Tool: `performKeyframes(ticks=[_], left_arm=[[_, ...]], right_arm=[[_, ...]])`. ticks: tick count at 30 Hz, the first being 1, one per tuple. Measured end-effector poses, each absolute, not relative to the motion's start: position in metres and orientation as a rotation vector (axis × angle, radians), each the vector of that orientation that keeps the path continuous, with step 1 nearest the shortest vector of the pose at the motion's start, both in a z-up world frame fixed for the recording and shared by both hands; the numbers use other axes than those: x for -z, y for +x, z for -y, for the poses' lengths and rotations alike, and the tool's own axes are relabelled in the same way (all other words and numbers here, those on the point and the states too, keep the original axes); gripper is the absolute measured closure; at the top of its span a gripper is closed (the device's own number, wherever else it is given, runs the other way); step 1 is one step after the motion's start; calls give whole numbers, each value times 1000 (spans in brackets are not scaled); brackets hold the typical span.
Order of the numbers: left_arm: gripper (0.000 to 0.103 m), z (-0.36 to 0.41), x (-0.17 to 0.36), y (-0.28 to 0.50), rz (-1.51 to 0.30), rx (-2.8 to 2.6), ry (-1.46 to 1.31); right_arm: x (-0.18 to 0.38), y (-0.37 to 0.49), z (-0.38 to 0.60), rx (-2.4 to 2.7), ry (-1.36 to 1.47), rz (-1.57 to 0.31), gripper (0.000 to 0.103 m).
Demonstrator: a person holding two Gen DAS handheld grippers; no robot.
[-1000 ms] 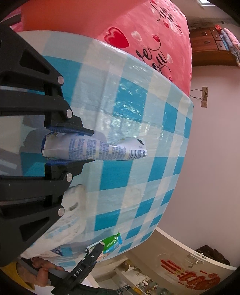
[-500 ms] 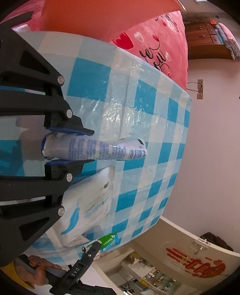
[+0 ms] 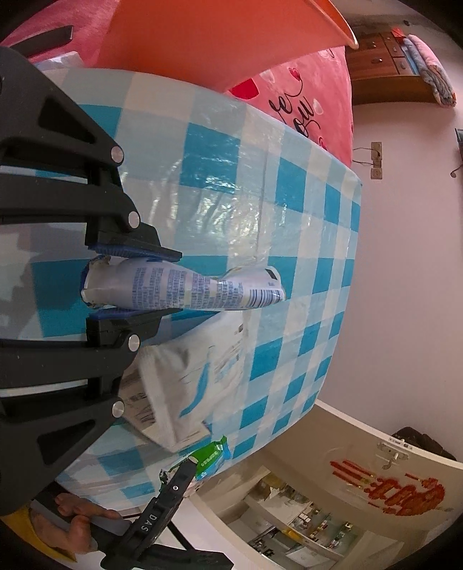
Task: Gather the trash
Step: 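Lift the milk pouch and snack bag and carry them toward the orange bucket, then carry the milk pouch and snack bag over the orange bucket and open both tools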
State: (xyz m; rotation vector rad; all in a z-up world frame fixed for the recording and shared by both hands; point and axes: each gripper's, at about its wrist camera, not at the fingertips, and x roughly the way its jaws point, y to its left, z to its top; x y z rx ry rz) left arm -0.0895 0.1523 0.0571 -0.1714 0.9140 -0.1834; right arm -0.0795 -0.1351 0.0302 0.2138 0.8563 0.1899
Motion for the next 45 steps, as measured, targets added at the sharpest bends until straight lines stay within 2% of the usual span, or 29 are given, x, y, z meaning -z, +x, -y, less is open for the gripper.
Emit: performKeyframes(ticks=[21,45], left_arm=[[79,-164,-79,-147,-845,235,-156],[79,-241,-141,-165,-692,96,-248]], right_arm=[[-72,-137,92,-224,130,-841,55],[-124,-103,-26,-536,-9,-802,55]])
